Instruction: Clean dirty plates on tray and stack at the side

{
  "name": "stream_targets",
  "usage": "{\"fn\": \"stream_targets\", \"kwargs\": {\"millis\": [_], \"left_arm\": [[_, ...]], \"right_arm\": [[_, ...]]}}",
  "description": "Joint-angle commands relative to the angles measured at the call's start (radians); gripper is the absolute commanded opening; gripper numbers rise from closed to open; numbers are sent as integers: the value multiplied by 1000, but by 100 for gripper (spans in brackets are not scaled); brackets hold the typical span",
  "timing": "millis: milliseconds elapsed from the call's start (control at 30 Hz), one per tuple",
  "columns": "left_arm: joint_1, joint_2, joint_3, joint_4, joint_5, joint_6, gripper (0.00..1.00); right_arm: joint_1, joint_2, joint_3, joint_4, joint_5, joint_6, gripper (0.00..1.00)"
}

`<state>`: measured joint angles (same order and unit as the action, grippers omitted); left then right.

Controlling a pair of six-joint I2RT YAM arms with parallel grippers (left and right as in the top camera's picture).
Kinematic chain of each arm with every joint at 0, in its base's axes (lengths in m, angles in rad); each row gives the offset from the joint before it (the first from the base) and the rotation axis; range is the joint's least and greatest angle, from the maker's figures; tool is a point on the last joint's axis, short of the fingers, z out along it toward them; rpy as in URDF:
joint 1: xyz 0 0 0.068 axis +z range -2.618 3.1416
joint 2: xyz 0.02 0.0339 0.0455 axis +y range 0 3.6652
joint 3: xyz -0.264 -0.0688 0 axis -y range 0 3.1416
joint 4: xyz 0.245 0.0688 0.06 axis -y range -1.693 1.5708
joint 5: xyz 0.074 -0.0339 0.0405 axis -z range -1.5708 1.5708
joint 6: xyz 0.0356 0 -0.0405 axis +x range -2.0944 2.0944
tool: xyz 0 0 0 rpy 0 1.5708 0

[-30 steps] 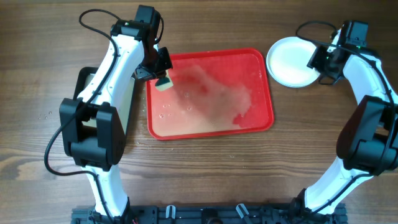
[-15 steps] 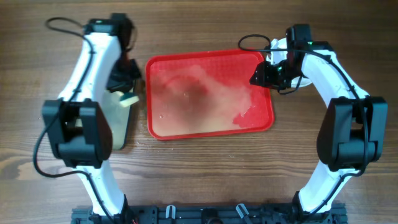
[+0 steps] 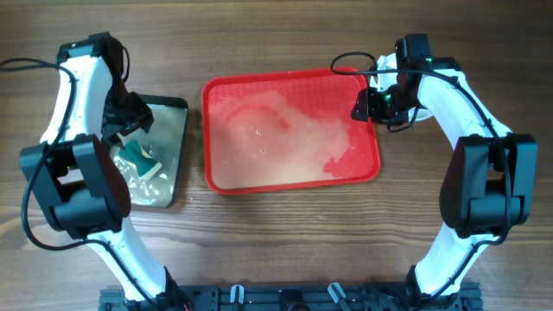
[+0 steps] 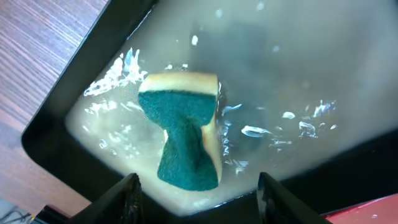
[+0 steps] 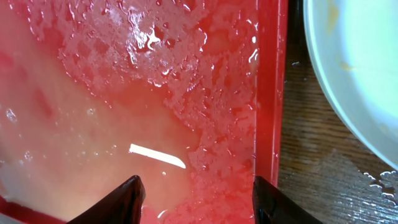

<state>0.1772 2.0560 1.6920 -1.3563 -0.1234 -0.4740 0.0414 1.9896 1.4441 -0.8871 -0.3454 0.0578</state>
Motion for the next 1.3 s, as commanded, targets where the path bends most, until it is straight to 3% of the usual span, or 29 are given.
{"fn": "stream_targets", "kwargs": {"millis": [0, 133, 167, 200, 233, 267, 367, 467, 533, 633, 700, 800, 833, 900, 1133, 1267], "left_arm": [[-8, -77, -3, -1, -8, -5, 57], [-61, -340, -3, 18, -5, -6, 55], [-87, -408, -3, 23, -4, -6, 83], [-107, -453, -3, 29, -5, -6, 100], [-146, -536, -3, 53, 4, -6, 100], [-160, -562, -3, 69, 14, -6, 100], [-176, -603, -3, 66, 14, -6, 100], [-175, -603, -3, 66, 14, -6, 100], [-175, -603, -3, 66, 14, -6, 100], [-175, -603, -3, 66, 14, -6, 100], [-175, -603, -3, 66, 13, -6, 100], [-175, -603, -3, 66, 13, -6, 100], [-175, -603, -3, 66, 14, -6, 100], [-175, -603, -3, 66, 14, -6, 100], [-175, -603, -3, 66, 13, -6, 100], [-175, -603, -3, 66, 13, -6, 100]], "right_arm": [[1, -52, 14, -43, -8, -31, 57], [2, -255, 31, -72, -6, -29, 58], [2, -330, 31, -73, -6, -29, 61], [2, -417, 31, -77, -1, -29, 64], [2, -532, 31, -87, 26, -29, 76], [2, -594, 31, -92, 43, -29, 100], [2, -774, 31, -121, 52, -27, 100], [2, -890, 31, -150, 32, 156, 100], [2, -922, 31, -150, 32, 237, 100], [1, -922, 30, -183, 65, 230, 100], [2, -909, 0, -110, 119, 230, 100], [2, -977, -190, 219, 124, 122, 100], [2, -1071, -360, 422, 72, 31, 100], [2, -1259, -632, 629, 45, -32, 100], [0, -1867, -1282, 830, 31, -104, 100], [0, -1982, -1439, 935, -45, -103, 100]]}}
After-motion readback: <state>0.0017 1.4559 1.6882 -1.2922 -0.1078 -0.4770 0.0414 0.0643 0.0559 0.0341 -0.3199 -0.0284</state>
